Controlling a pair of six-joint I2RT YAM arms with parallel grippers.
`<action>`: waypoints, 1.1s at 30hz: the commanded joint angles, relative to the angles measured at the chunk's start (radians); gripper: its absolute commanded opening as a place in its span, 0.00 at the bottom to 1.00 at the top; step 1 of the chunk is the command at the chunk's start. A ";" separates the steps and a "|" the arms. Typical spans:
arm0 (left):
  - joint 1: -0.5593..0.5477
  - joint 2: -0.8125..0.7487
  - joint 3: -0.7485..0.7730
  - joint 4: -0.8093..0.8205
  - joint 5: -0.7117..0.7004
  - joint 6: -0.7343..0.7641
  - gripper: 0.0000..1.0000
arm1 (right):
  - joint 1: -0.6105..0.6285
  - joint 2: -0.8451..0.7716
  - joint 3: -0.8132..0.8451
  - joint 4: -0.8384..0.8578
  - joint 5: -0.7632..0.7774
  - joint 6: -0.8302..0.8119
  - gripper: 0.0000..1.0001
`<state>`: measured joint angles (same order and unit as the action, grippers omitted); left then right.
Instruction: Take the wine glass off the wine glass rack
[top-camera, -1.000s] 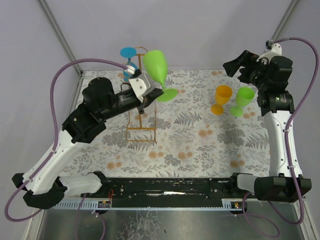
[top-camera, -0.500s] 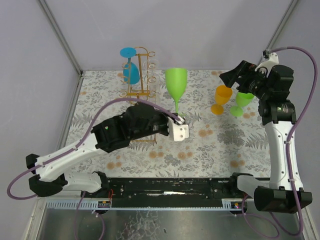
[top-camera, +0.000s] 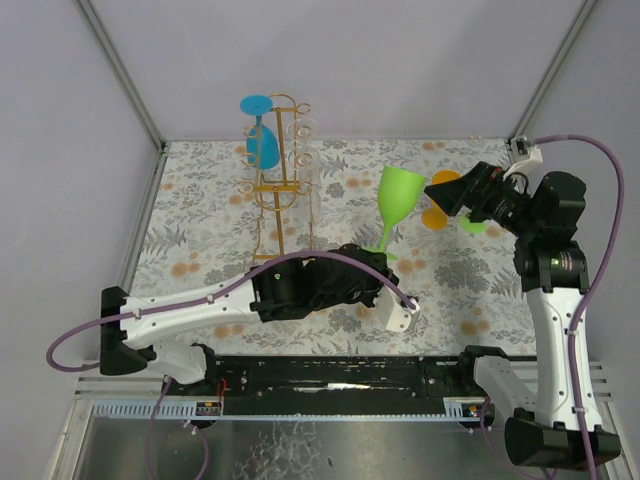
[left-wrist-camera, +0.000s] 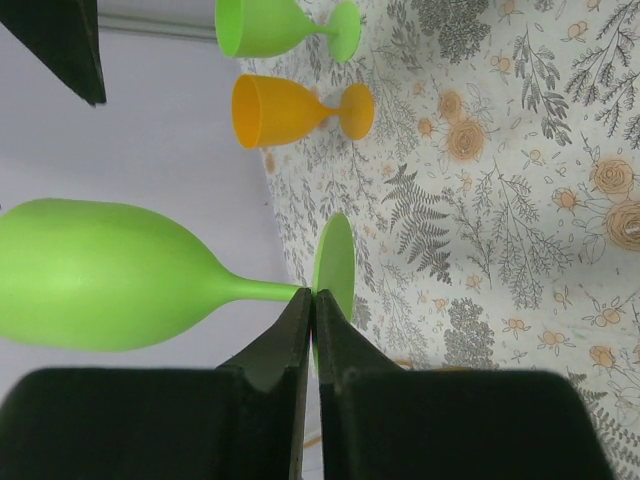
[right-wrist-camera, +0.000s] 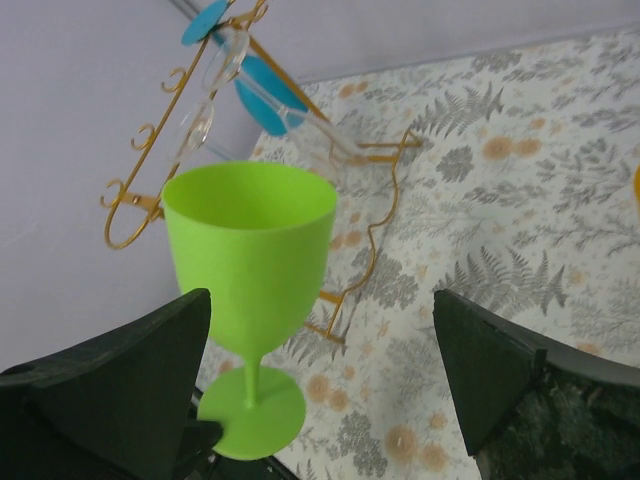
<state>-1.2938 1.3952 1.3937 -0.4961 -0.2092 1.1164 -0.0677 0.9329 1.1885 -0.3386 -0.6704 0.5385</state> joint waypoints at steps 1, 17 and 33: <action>-0.027 0.027 -0.018 0.126 -0.048 0.072 0.00 | -0.002 -0.085 -0.067 0.067 -0.105 0.058 0.99; -0.087 0.060 -0.081 0.192 -0.104 0.191 0.00 | 0.028 -0.042 -0.099 0.050 -0.234 0.025 0.99; -0.108 0.100 -0.051 0.206 -0.120 0.215 0.00 | 0.132 0.027 -0.101 -0.026 -0.168 -0.077 0.83</action>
<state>-1.3914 1.4921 1.3098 -0.3645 -0.3126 1.3064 0.0452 0.9642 1.0813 -0.3317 -0.8360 0.5026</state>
